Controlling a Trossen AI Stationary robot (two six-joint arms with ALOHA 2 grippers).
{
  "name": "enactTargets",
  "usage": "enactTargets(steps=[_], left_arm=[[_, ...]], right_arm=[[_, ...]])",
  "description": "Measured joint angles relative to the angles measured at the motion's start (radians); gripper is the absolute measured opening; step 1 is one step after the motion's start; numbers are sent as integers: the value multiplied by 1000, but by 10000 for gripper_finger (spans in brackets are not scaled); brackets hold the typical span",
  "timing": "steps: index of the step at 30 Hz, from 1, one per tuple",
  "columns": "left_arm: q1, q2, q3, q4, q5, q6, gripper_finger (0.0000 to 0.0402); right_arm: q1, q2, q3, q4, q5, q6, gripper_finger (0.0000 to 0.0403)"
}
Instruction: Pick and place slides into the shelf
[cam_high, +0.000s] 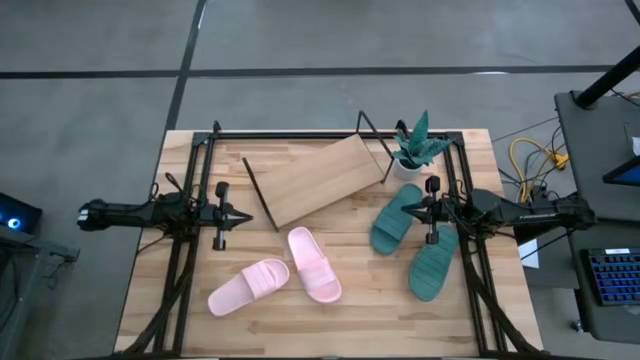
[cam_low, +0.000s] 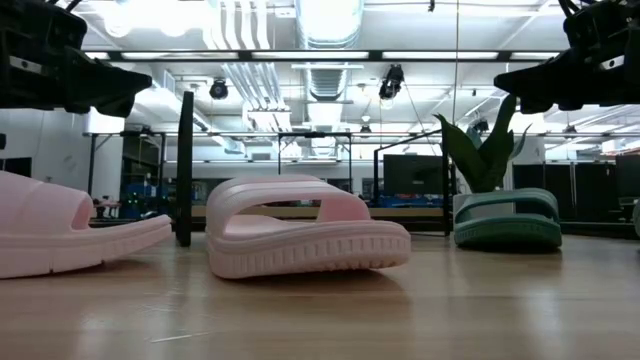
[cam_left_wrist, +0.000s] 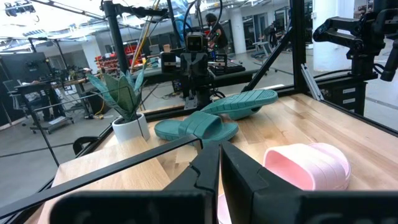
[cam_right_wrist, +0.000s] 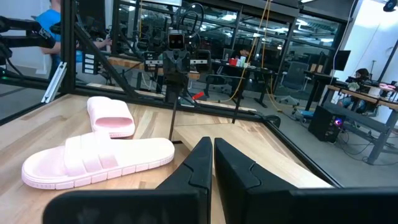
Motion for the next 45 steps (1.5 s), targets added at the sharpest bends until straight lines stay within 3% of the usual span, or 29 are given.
enactTargets(steps=[37, 45], left_arm=[[0, 0, 0, 7, 0, 0, 1], [0, 0, 2, 49, -4, 1, 1]], right_arm=[[0, 0, 0, 2, 0, -1, 9], [0, 0, 0, 92, 0, -57, 9]])
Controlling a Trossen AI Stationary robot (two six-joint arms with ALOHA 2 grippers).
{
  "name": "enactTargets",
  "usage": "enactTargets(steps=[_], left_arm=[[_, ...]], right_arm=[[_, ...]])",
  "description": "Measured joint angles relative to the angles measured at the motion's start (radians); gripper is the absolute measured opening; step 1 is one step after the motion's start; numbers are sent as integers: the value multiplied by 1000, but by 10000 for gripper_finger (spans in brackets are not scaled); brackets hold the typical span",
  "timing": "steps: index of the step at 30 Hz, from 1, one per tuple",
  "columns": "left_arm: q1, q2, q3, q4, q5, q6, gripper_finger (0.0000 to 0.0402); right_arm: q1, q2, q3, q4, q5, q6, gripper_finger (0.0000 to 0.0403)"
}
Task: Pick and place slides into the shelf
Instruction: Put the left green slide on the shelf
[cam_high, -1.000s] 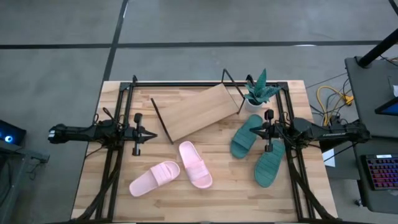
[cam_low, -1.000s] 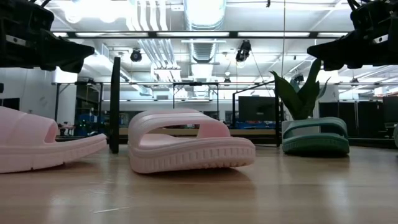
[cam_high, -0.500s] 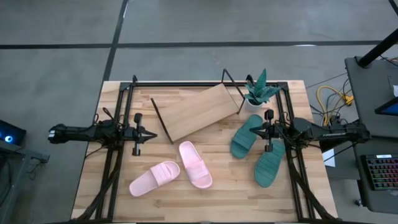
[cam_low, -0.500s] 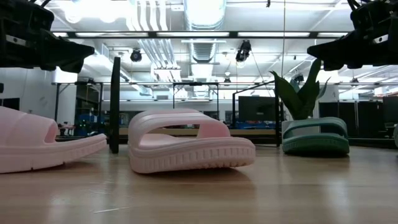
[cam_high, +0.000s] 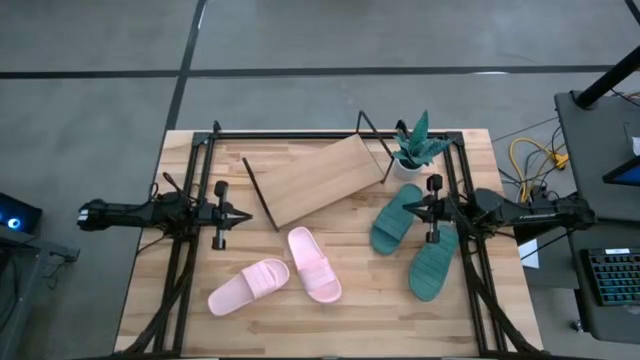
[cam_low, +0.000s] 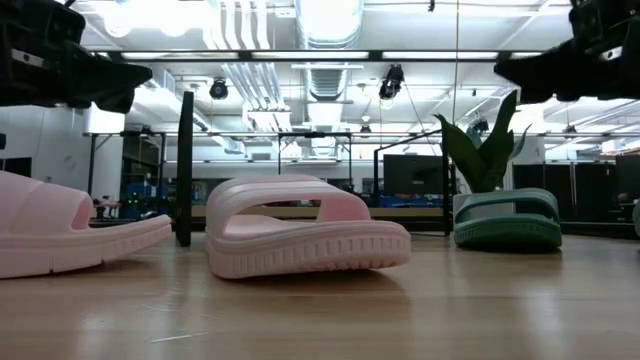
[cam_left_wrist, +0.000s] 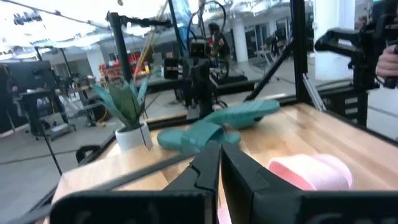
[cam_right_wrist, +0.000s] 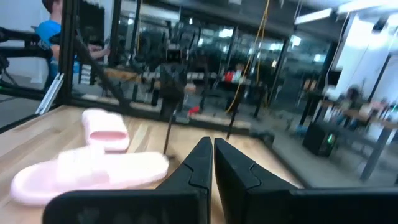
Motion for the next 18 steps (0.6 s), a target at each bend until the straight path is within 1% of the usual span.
enactTargets(steps=[2, 4, 6, 7, 9, 11, 12, 14, 18], left_arm=[[0, -4, 0, 30, -6, 31, 1], [0, 1, 0, 99, -17, 96, 1], [0, 12, 0, 221, -14, 120, 1], [0, 18, -1, 289, 2, 92, 1], [0, 37, -2, 371, 70, 33, 3], [-1, 68, -2, 386, 151, 27, 10], [-2, 84, -2, 386, 172, 27, 16], [-1, 121, -2, 421, 179, 30, 30], [-1, 197, -3, 509, 241, 32, 55]], right_arm=[[0, 0, 0, 67, 0, -5, 9], [0, 2, 0, 125, -16, -10, 11], [0, 9, 0, 144, -42, -50, 22], [1, 18, 0, 155, -46, -58, 31], [1, 35, 15, 155, -45, -56, 55], [1, 70, 53, 158, -49, -39, 85], [5, 91, 75, 156, -50, -35, 101], [19, 141, 136, 116, -45, -58, 133], [50, 240, 303, -14, 11, -78, 187]])
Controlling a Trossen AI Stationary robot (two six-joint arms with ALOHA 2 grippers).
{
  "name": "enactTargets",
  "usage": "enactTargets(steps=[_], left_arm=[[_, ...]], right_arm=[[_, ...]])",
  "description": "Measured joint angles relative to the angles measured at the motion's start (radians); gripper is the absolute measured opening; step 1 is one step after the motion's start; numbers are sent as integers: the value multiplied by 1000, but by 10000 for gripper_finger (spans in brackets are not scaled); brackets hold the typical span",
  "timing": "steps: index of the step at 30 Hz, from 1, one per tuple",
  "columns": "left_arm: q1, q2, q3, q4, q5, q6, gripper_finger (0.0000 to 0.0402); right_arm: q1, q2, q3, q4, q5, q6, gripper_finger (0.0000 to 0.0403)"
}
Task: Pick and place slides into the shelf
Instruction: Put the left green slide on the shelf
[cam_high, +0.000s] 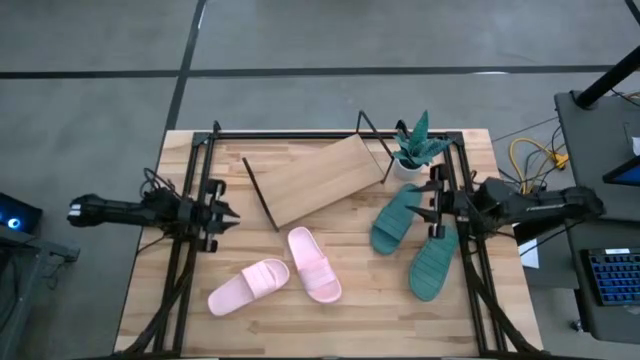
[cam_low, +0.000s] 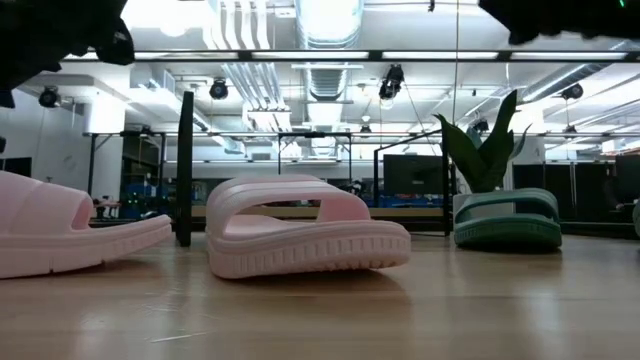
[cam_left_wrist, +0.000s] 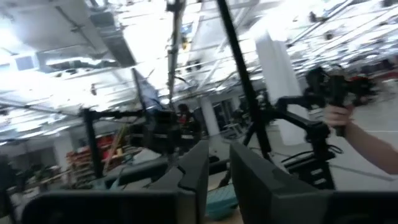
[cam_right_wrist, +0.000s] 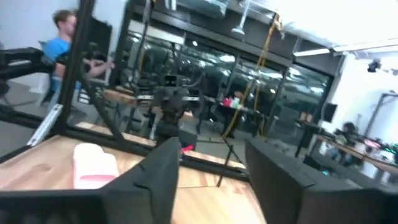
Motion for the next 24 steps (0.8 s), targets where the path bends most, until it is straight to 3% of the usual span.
enactTargets(steps=[5, 10, 13, 24], left_arm=[[0, 78, 0, 59, 25, 61, 78], [0, 127, -1, 112, 24, 129, 104], [0, 136, -1, 148, 24, 129, 113], [0, 127, -1, 156, 22, 130, 114]], right_arm=[[44, 140, 267, -301, 17, 41, 218], [86, 293, 513, -659, 180, 136, 220], [116, 395, 617, -805, 253, 208, 219], [245, 789, 950, -1259, 364, 492, 219]])
